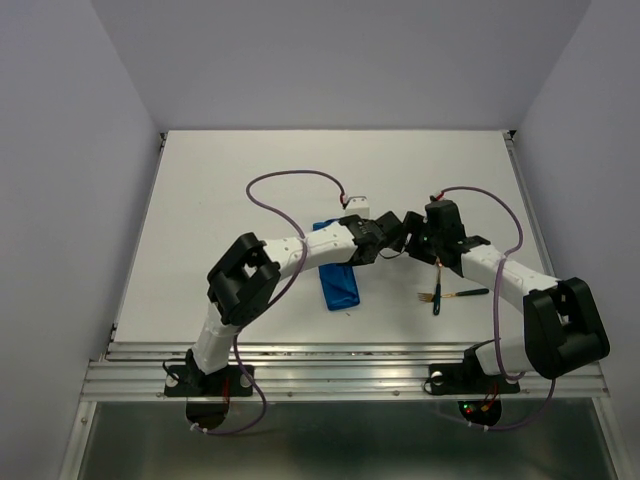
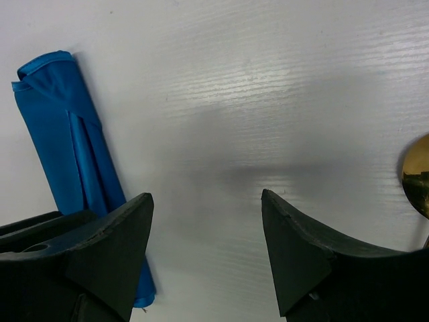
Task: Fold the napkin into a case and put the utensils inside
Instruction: Pick up the smaller rectangle-folded napkin from the center of the board.
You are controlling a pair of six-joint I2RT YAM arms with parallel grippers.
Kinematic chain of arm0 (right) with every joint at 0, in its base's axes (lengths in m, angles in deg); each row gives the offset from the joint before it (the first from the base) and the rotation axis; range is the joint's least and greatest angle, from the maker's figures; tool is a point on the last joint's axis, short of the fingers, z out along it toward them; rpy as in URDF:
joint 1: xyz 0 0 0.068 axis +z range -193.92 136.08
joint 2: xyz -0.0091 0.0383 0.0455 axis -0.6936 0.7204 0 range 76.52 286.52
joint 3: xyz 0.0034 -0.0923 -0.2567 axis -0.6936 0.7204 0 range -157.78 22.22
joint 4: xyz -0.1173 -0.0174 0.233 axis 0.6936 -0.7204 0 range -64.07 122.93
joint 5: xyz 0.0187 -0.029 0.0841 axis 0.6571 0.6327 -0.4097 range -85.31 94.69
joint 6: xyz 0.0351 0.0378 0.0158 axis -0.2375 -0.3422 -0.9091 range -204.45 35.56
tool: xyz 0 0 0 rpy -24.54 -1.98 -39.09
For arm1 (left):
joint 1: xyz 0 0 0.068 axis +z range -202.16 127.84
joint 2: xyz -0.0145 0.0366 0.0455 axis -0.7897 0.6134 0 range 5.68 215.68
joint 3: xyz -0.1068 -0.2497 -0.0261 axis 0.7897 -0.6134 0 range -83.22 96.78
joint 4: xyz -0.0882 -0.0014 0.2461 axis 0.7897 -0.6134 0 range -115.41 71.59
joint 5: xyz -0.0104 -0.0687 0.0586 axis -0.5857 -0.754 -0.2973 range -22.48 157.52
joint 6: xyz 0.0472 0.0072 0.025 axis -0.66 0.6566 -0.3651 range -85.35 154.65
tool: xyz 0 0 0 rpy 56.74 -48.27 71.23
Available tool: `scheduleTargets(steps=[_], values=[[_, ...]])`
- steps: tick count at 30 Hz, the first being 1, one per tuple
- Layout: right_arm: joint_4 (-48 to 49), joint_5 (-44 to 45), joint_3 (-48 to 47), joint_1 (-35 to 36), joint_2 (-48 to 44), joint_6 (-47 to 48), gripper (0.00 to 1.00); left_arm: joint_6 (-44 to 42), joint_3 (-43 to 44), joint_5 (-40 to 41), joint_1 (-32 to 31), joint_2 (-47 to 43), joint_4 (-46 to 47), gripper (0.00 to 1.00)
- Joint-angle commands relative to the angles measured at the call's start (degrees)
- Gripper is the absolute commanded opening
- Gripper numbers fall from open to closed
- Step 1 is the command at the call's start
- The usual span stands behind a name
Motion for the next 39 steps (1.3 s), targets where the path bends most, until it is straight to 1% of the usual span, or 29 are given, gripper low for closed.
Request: scheduleTargets(steps=[1,6,8,9,10,13,15,17,22,24,27,29,30,33,35,36,39], values=[[1.1,-1.2,0.5,-0.1,-1.2,0.5,0.71,1.5,4.4,5.7,-2.0,0.5,-3.9,0.52],[1.1,-1.8,0.5,-0.1,-1.3,0.5,0.71,1.4,6.8,8.5,-2.9,0.6,-4.9,0.51],[1.1,-2.1,0.5,-0.1,-1.3,0.5,0.71,1.7,7.3,8.7,-2.4,0.9,-5.9,0.53],[1.2,-2.5,0.5,-0.1,-1.3,0.5,0.71,2.0,7.0,8.8,-2.2,1.1,-6.5,0.55],[1.2,-2.7,0.5,-0.1,-1.4,0.4,0.71,2.9,6.3,8.8,-2.0,1.3,-6.9,0.68],[1.5,-3.3,0.9,-0.1,-1.3,0.5,0.71,3.1,5.3,8.4,-1.7,2.5,-7.0,0.71],[1.5,-3.5,1.0,-0.1,-1.3,0.4,0.72,3.0,5.4,7.7,-1.7,3.4,-7.1,0.68],[1.5,-3.3,1.3,-0.1,-1.5,0.5,0.72,3.4,6.3,7.7,-1.7,5.2,-8.3,0.64],[1.4,-3.1,1.7,-0.1,-2.2,0.8,0.72,2.6,6.8,7.6,-1.2,6.9,-7.2,0.64],[1.4,-3.8,1.6,-0.1,-2.3,0.7,0.72,2.4,7.6,7.9,-1.1,8.7,-8.2,0.63],[1.5,-4.7,1.4,-0.1,-2.4,0.7,0.72,2.4,8.8,8.7,-1.1,9.9,-8.6,0.56],[1.4,-4.6,1.3,-0.1,-2.5,0.8,0.72,2.1,8.6,8.6,-1.1,9.9,-8.0,0.48],[1.4,-4.5,1.3,-0.1,-2.5,0.8,0.72,1.9,8.6,8.6,-1.1,9.9,-7.8,0.47],[1.5,-5.1,1.3,-0.1,-2.3,0.8,0.72,1.5,9.6,9.1,-1.1,10.7,-8.9,0.46],[1.5,-5.5,1.3,-0.1,-2.1,0.7,0.72,2.3,11.9,11.1,-1.4,12.1,-11.2,0.49],[1.8,-6.0,1.3,-0.1,-1.9,0.7,0.72,2.3,12.5,11.2,-1.4,12.5,-12.1,0.49],[2.0,-6.5,1.5,-0.1,-1.7,0.3,0.72,1.5,12.8,10.6,-1.2,12.9,-11.6,0.49]])
